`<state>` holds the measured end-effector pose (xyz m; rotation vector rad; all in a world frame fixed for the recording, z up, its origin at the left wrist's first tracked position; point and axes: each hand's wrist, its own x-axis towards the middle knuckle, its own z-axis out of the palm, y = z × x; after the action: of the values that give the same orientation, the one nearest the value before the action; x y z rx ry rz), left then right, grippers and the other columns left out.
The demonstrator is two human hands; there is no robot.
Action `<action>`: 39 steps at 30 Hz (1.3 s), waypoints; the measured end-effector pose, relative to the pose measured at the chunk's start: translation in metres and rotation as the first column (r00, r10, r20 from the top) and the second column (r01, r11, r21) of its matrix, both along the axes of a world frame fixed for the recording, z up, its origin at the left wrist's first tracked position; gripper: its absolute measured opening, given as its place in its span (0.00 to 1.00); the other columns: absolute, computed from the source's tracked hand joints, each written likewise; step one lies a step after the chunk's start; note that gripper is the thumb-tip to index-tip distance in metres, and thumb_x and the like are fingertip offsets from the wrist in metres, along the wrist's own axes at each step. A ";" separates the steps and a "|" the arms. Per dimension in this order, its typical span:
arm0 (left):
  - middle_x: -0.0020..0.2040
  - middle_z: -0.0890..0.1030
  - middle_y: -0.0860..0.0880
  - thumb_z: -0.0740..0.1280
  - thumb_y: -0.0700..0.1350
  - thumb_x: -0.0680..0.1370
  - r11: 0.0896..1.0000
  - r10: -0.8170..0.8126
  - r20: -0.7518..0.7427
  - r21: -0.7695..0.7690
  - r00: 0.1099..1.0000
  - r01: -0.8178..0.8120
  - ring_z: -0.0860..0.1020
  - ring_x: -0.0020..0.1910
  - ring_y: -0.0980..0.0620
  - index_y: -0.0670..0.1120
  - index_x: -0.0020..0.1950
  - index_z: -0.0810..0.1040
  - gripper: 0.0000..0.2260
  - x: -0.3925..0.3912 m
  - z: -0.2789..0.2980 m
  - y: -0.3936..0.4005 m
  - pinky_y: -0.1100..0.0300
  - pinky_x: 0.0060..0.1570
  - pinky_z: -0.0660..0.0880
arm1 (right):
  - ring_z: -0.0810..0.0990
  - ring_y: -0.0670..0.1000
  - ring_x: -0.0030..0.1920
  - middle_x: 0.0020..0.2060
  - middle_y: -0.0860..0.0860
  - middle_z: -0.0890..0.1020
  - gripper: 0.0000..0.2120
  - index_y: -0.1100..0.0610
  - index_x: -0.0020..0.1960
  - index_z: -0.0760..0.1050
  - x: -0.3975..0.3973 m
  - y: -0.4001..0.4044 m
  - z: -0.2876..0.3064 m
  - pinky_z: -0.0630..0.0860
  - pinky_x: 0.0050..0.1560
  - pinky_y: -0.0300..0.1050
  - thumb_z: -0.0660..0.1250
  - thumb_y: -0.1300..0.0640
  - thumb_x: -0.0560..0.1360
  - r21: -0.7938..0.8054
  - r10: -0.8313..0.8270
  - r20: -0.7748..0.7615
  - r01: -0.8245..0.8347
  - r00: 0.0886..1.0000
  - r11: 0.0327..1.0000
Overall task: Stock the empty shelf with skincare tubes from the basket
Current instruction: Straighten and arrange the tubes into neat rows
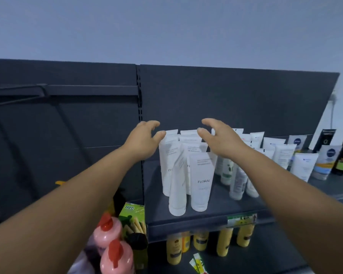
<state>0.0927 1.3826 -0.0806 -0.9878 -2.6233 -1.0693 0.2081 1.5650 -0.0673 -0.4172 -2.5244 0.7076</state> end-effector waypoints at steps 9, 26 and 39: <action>0.75 0.66 0.51 0.59 0.48 0.82 0.913 -0.034 -0.013 -0.408 0.999 0.026 0.65 0.73 0.50 0.47 0.75 0.64 0.21 -0.051 0.022 0.044 0.58 0.70 0.61 | 0.69 0.52 0.69 0.72 0.47 0.67 0.19 0.46 0.71 0.67 -0.072 0.053 0.018 0.69 0.65 0.47 0.59 0.52 0.81 0.090 0.092 0.299 -0.124 0.950 0.988; 0.53 0.83 0.49 0.69 0.42 0.77 0.887 0.064 -0.064 -0.453 0.996 -0.086 0.80 0.50 0.50 0.46 0.54 0.83 0.08 -0.114 0.006 0.096 0.55 0.54 0.78 | 0.80 0.46 0.48 0.44 0.45 0.83 0.04 0.53 0.47 0.84 -0.159 0.105 -0.003 0.75 0.50 0.41 0.72 0.58 0.73 0.172 0.176 0.342 -0.245 0.923 0.954; 0.51 0.83 0.51 0.66 0.41 0.77 0.938 0.130 -0.096 -0.310 0.987 -0.154 0.80 0.51 0.50 0.47 0.51 0.84 0.08 -0.137 -0.006 0.095 0.55 0.53 0.78 | 0.80 0.49 0.48 0.46 0.47 0.83 0.06 0.53 0.47 0.83 -0.179 0.112 -0.012 0.75 0.46 0.41 0.68 0.59 0.75 0.178 0.111 0.246 -0.158 0.963 0.971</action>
<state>-0.0439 1.4774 -0.0868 -0.8540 -2.8087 -0.5783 0.0288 1.6765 -0.0797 -0.2739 -2.8364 0.4735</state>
